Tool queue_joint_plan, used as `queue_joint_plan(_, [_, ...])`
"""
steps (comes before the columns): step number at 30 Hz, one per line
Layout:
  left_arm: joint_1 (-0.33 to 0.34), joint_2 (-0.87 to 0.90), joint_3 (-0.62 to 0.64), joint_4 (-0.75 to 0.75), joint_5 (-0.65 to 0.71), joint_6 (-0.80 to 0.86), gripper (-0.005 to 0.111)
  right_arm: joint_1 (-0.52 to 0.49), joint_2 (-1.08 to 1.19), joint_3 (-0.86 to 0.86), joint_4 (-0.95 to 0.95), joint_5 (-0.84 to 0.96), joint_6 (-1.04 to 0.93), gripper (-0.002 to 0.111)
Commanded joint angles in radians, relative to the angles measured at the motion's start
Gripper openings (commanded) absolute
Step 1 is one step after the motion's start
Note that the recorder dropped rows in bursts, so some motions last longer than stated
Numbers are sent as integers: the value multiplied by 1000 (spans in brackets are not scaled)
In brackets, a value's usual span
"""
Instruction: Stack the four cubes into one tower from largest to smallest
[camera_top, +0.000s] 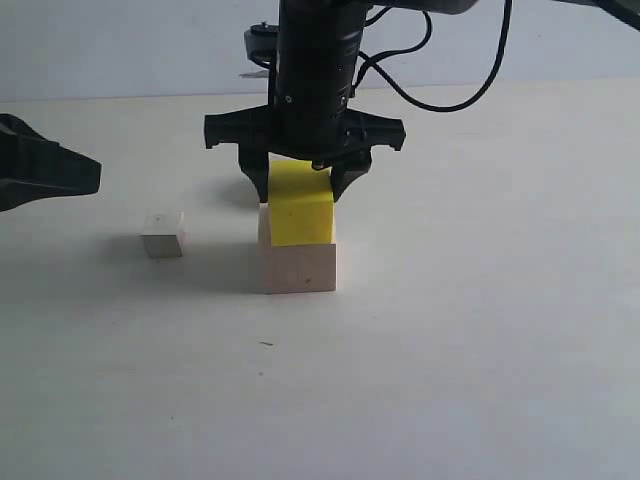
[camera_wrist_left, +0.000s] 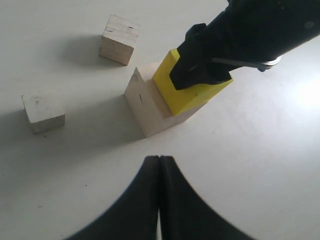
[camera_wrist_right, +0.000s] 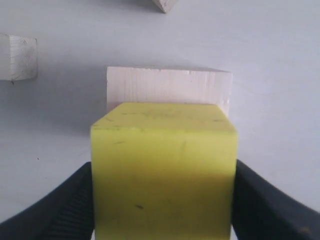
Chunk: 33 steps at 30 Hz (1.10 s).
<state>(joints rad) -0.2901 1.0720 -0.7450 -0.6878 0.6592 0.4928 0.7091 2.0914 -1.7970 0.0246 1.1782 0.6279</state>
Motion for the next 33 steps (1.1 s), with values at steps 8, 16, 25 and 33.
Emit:
queue_joint_plan(8, [2, -8, 4, -2, -6, -1, 0, 0, -7, 1, -2, -31, -24, 0])
queue_joint_plan(16, [2, -8, 4, -2, -6, -1, 0, 0, -18, 1, -9, -54, -3, 0])
queue_joint_plan(25, [2, -8, 4, -2, -6, -1, 0, 0, -18, 1, -36, -30, 3, 0])
queue_joint_plan(33, [2, -8, 4, -2, -6, -1, 0, 0, -18, 1, -25, -30, 1, 31])
